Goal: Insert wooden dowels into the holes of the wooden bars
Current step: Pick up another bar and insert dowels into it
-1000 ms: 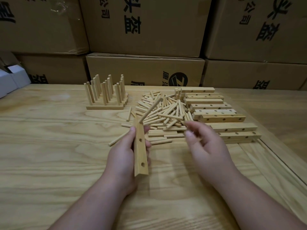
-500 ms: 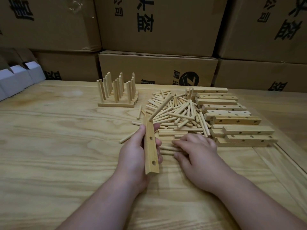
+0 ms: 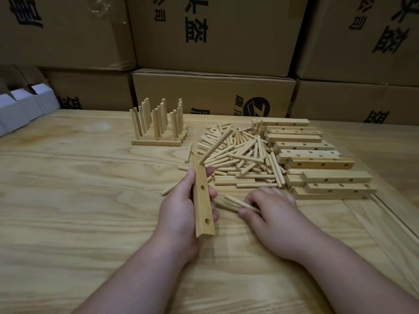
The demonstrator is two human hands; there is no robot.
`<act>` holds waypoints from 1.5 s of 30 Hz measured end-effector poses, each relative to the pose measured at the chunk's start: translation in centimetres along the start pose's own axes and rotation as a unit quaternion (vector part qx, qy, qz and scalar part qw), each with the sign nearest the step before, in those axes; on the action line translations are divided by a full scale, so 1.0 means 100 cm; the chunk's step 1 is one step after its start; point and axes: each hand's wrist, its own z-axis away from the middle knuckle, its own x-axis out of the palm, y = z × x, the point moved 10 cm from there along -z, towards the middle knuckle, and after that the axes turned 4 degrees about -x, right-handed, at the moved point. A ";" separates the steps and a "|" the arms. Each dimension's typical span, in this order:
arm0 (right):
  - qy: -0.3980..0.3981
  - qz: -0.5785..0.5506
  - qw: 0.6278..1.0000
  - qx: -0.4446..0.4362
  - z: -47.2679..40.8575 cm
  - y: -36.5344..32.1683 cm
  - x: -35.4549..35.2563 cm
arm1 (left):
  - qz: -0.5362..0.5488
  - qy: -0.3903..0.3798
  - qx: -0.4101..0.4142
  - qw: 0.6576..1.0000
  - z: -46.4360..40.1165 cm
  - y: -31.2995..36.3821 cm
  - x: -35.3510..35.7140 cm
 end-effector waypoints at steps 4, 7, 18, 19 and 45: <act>0.060 -0.087 0.994 0.004 0.001 0.003 -0.012 | -0.006 0.003 0.010 1.000 0.000 0.002 -0.001; 0.141 -0.153 0.978 -0.010 0.006 0.002 -0.031 | -0.023 -0.002 0.017 1.000 0.001 0.003 0.000; 0.196 -0.195 0.953 -0.124 0.025 -0.020 -0.058 | -0.128 0.014 0.054 0.990 0.008 0.009 0.006; 0.194 -0.197 0.953 -0.126 0.026 -0.021 -0.059 | -0.132 0.015 0.057 0.990 0.009 0.009 0.006; 0.172 -0.130 0.968 -0.129 0.025 -0.023 -0.066 | -0.266 0.006 0.092 0.960 0.009 0.006 0.010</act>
